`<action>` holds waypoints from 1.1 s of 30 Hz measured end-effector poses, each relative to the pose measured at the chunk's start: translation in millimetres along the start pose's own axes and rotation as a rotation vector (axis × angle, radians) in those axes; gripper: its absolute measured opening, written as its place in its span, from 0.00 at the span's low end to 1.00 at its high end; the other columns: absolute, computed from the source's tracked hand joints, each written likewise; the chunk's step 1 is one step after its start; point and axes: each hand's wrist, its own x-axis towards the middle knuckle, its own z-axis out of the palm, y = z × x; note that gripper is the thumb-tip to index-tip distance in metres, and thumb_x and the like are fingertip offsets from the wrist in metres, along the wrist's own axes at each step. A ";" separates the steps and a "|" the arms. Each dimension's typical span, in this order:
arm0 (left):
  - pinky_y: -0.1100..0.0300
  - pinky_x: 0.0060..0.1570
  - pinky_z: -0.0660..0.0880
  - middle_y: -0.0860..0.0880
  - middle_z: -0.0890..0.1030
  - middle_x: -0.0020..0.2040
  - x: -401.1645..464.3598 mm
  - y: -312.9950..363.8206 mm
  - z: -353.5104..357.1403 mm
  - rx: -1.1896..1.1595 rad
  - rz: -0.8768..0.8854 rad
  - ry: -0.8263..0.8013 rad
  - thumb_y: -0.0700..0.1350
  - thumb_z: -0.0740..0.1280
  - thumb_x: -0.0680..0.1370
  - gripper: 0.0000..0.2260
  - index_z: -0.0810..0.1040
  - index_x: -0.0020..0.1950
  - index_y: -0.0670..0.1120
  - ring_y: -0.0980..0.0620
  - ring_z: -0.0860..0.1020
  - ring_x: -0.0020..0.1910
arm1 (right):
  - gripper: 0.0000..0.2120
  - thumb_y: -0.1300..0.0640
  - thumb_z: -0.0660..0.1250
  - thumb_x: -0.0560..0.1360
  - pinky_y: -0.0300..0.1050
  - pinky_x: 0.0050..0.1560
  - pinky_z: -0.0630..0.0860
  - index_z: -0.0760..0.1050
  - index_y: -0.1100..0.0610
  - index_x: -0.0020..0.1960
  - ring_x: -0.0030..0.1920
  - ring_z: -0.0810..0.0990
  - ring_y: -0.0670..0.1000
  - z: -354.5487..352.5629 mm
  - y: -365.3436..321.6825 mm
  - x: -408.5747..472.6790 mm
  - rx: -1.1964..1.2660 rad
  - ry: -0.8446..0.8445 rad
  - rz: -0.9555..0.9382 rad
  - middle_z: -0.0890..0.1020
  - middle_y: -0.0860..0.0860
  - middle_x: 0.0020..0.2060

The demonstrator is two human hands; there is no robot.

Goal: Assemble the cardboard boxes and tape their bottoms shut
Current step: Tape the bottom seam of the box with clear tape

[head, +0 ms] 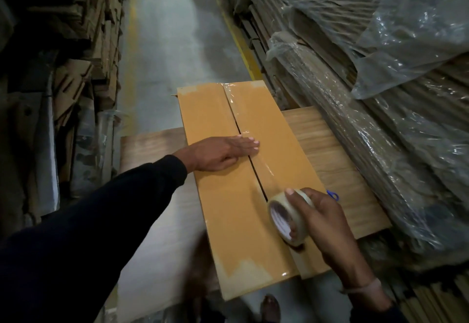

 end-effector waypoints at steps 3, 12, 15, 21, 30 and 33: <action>0.43 0.81 0.60 0.47 0.64 0.83 0.2 6.8 -1.1 0.026 -0.007 -0.013 0.42 0.55 0.84 0.25 0.65 0.83 0.45 0.50 0.60 0.83 | 0.23 0.40 0.70 0.81 0.47 0.38 0.77 0.81 0.58 0.38 0.30 0.82 0.55 -5.9 -4.1 -3.5 -0.002 -0.064 0.106 0.83 0.58 0.30; 0.46 0.83 0.55 0.45 0.59 0.85 2.8 77.4 27.6 -0.016 0.024 0.016 0.38 0.60 0.83 0.29 0.59 0.84 0.41 0.48 0.55 0.85 | 0.13 0.55 0.63 0.85 0.36 0.41 0.77 0.82 0.64 0.54 0.39 0.82 0.47 -24.0 9.3 -28.9 0.231 -0.204 0.008 0.85 0.58 0.39; 0.43 0.82 0.58 0.45 0.60 0.85 -2.4 86.8 33.7 -0.031 -0.030 0.050 0.39 0.57 0.84 0.26 0.62 0.84 0.41 0.48 0.56 0.85 | 0.18 0.49 0.64 0.85 0.42 0.39 0.76 0.83 0.59 0.45 0.36 0.80 0.49 -21.3 9.6 -30.9 0.139 -0.190 -0.021 0.84 0.56 0.34; 0.42 0.80 0.60 0.46 0.61 0.84 -3.0 97.6 29.6 0.040 -0.060 0.078 0.38 0.56 0.86 0.24 0.63 0.83 0.43 0.49 0.58 0.84 | 0.26 0.46 0.65 0.84 0.45 0.36 0.79 0.80 0.61 0.33 0.28 0.78 0.57 -32.4 0.1 -43.1 0.165 -0.276 0.139 0.80 0.64 0.29; 0.44 0.83 0.53 0.44 0.58 0.85 -15.3 118.8 44.7 0.004 -0.026 0.084 0.37 0.59 0.87 0.25 0.61 0.84 0.43 0.46 0.53 0.85 | 0.14 0.53 0.66 0.84 0.42 0.39 0.78 0.82 0.63 0.51 0.34 0.82 0.53 -45.2 17.9 -70.4 0.215 -0.325 0.055 0.84 0.62 0.34; 0.44 0.83 0.53 0.44 0.57 0.85 -14.7 118.3 41.7 0.003 -0.042 0.067 0.39 0.58 0.87 0.24 0.61 0.84 0.43 0.47 0.53 0.85 | 0.23 0.49 0.67 0.84 0.44 0.31 0.78 0.81 0.64 0.38 0.27 0.78 0.55 -50.6 12.4 -74.4 0.175 -0.363 0.186 0.81 0.64 0.29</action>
